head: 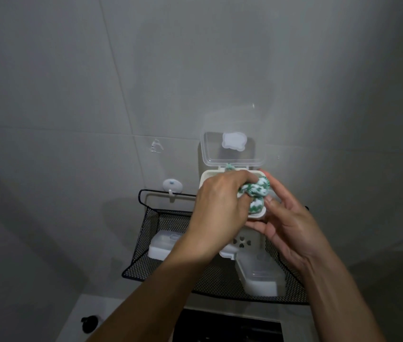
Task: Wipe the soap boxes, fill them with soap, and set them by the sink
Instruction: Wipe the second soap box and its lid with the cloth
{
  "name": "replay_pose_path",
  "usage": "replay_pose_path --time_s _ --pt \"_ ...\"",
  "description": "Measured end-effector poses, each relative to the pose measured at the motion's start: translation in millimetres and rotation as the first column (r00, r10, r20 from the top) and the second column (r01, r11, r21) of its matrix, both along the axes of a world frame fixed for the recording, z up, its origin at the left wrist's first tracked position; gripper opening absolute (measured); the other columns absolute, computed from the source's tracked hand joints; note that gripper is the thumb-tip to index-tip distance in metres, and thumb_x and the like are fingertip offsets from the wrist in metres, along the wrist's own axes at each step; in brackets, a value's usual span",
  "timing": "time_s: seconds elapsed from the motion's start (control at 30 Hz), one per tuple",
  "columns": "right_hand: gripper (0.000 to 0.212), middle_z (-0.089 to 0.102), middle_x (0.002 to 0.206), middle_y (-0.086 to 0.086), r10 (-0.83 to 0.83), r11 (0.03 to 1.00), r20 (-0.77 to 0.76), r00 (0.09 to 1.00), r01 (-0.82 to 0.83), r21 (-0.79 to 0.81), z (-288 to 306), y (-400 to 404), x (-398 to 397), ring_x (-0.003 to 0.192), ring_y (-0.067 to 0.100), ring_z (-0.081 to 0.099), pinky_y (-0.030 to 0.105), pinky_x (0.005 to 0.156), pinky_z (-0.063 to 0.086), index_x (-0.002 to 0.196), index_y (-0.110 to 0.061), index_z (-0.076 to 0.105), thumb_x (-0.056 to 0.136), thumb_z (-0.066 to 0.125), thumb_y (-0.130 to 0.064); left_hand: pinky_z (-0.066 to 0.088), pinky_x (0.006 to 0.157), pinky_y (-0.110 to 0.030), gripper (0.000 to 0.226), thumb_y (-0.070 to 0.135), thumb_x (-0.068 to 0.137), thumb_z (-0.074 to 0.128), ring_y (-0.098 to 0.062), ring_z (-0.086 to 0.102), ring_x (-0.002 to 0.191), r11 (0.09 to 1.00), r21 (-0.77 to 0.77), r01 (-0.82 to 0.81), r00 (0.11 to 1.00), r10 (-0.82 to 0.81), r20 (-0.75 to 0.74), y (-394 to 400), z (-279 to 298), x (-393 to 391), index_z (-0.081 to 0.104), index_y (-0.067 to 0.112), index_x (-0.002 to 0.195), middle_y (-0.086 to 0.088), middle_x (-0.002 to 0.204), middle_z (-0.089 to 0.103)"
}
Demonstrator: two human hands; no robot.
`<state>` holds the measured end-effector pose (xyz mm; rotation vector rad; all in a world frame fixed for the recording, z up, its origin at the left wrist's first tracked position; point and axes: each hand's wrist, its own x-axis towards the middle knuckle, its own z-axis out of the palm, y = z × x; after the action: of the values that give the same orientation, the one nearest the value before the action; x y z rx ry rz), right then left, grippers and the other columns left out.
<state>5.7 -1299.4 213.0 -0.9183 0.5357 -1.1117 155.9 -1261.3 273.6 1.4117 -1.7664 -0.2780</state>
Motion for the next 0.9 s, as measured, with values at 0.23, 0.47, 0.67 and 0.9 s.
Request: replay_pose_path --time_s 0.23,0.47,0.67,0.9 --pt "0.053 0.066 0.128 0.022 -0.033 0.999 0.057 0.998 0.032 0.015 1.9 -3.0 -11.1 0.106 0.03 0.071 0.038 0.079 0.06 0.144 -0.019 0.052 0.093 0.055 -0.003 0.033 0.098 -0.038 0.038 0.051 0.088 0.054 -0.01 0.044 0.117 0.977 0.147 0.152 0.964 -0.18 0.196 5.7 5.2 3.9 0.07 0.033 0.117 0.016 0.117 0.065" --pt "0.053 0.066 0.123 0.027 -0.092 0.996 -0.012 0.996 0.092 0.013 6.0 2.5 -11.1 0.099 0.034 0.072 0.044 0.073 0.062 0.14 -0.015 0.054 0.089 0.059 -0.006 0.046 0.086 -0.042 0.026 0.026 0.089 0.067 -0.019 0.048 0.105 0.98 0.082 0.179 0.916 -0.196 0.349 3.1 4.8 16.9 0.072 0.032 0.114 0.006 0.103 0.057" --pt "0.053 0.069 0.119 0.025 -0.138 0.99 -0.038 0.99 0.139 0.027 12.2 6.7 -12.1 0.105 0.041 0.07 0.052 0.075 0.062 0.137 -0.012 0.056 0.084 0.06 -0.006 0.046 0.084 -0.039 0.03 0.012 0.087 0.066 -0.017 0.048 0.1 0.984 0.105 0.146 0.893 -0.177 0.415 -3.2 3.2 36.5 0.073 0.026 0.112 0.006 0.107 0.06" --pt "0.049 0.072 0.11 0.026 -0.134 0.987 -0.011 0.991 0.134 0.089 6.8 11.1 1.8 0.089 0.032 0.075 0.043 0.068 0.063 0.134 -0.015 0.059 0.087 0.06 -0.004 0.046 0.081 -0.033 0.023 0.024 0.083 0.075 -0.016 0.061 0.091 0.979 0.022 0.202 0.954 -0.202 0.222 -0.8 1.5 15.0 0.075 0.021 0.106 0.001 0.093 0.069"
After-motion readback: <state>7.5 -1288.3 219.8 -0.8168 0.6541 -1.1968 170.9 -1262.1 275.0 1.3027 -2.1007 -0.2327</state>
